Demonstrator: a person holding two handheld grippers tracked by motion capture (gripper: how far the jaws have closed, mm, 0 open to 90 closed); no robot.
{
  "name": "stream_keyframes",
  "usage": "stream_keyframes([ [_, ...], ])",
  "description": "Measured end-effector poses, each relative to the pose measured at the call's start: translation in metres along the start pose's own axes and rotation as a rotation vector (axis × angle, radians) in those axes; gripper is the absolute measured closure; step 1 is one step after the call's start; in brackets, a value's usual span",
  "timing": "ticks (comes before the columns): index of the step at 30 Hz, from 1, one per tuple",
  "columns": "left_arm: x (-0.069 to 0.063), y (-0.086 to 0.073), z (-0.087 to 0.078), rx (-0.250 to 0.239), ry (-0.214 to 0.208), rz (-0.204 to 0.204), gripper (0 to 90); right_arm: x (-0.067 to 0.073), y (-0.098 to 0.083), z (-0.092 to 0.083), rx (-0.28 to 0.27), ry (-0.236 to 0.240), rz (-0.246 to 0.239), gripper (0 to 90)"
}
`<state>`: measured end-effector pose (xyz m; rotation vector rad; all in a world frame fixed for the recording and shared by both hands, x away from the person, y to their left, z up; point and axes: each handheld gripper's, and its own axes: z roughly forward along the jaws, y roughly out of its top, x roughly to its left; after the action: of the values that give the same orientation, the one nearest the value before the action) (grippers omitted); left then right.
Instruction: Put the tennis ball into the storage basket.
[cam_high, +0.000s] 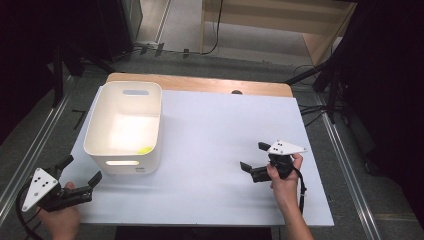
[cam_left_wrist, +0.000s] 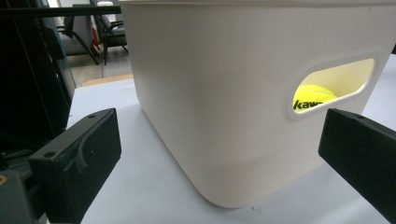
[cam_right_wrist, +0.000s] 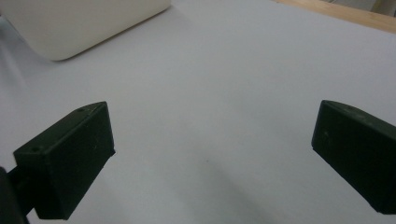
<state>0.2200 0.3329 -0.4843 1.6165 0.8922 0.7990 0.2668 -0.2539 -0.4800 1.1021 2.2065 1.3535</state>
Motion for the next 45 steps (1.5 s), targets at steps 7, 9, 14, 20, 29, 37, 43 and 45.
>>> stream_keyframes([
  [7,0.000,0.000,0.000,0.002,0.000,0.001,0.0,-0.005,-0.011,-0.006,0.002,-0.013,0.019,0.0],
  [9,0.000,0.000,0.000,0.002,0.000,0.000,0.0,-0.006,-0.014,-0.008,-0.001,-0.015,0.026,0.0],
  [14,0.000,0.000,0.000,0.003,0.001,0.001,0.0,-0.009,-0.020,-0.014,-0.004,-0.027,0.039,0.0],
  [20,0.000,0.000,0.000,0.002,0.001,0.001,0.0,-0.014,-0.028,-0.021,-0.008,-0.043,0.052,0.0],
  [29,0.000,0.000,0.000,-0.001,0.000,0.000,0.0,-0.018,-0.039,-0.029,-0.015,-0.068,0.062,0.0],
  [37,0.000,0.000,-0.001,-0.005,-0.003,-0.006,0.0,-0.020,-0.047,-0.037,-0.032,-0.075,0.084,0.0],
  [43,0.001,0.000,-0.001,-0.007,-0.004,-0.008,0.0,-0.022,-0.054,-0.042,-0.028,-0.092,0.091,0.0],
  [45,0.001,0.000,-0.001,-0.007,-0.004,-0.007,0.0,-0.023,-0.056,-0.044,-0.029,-0.094,0.094,0.0],
])
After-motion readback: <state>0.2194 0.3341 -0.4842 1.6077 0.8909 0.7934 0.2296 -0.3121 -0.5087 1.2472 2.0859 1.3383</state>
